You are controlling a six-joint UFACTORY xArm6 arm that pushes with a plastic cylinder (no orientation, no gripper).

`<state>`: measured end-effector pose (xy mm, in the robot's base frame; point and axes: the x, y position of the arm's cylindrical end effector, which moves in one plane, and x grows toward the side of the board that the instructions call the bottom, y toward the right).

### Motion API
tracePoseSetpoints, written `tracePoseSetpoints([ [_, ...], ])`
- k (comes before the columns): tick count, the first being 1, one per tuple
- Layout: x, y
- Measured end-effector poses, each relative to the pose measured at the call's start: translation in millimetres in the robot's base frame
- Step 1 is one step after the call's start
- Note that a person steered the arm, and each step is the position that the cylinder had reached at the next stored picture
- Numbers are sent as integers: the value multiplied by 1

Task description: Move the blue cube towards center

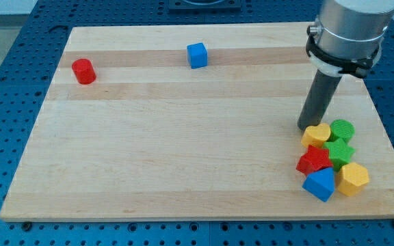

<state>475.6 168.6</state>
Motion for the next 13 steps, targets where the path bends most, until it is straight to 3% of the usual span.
tracePoseSetpoints([
  [1, -2, -1],
  [3, -114, -2],
  [4, -144, -14],
  [6, -146, -35],
  [9, -208, -181],
  [10, -173, -252],
  [11, -122, -265],
  [12, -98, -265],
  [13, -108, -285],
])
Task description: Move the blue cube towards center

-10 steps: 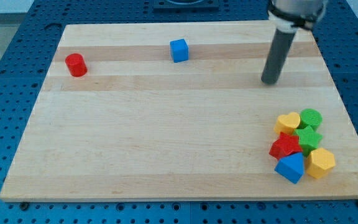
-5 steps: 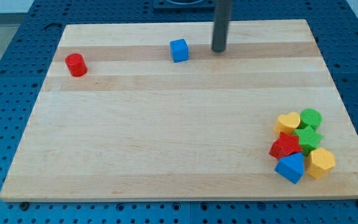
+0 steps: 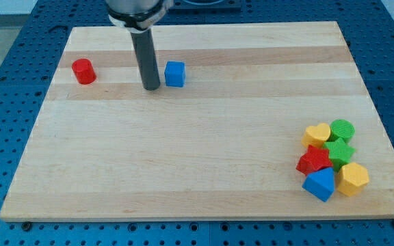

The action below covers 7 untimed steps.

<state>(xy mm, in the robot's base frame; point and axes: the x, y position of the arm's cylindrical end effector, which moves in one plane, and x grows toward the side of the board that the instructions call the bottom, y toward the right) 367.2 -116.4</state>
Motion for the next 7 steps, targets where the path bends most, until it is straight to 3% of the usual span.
tracePoseSetpoints([
  [1, -29, -23],
  [2, -42, 2],
  [4, 19, 57],
  [7, 24, 50],
])
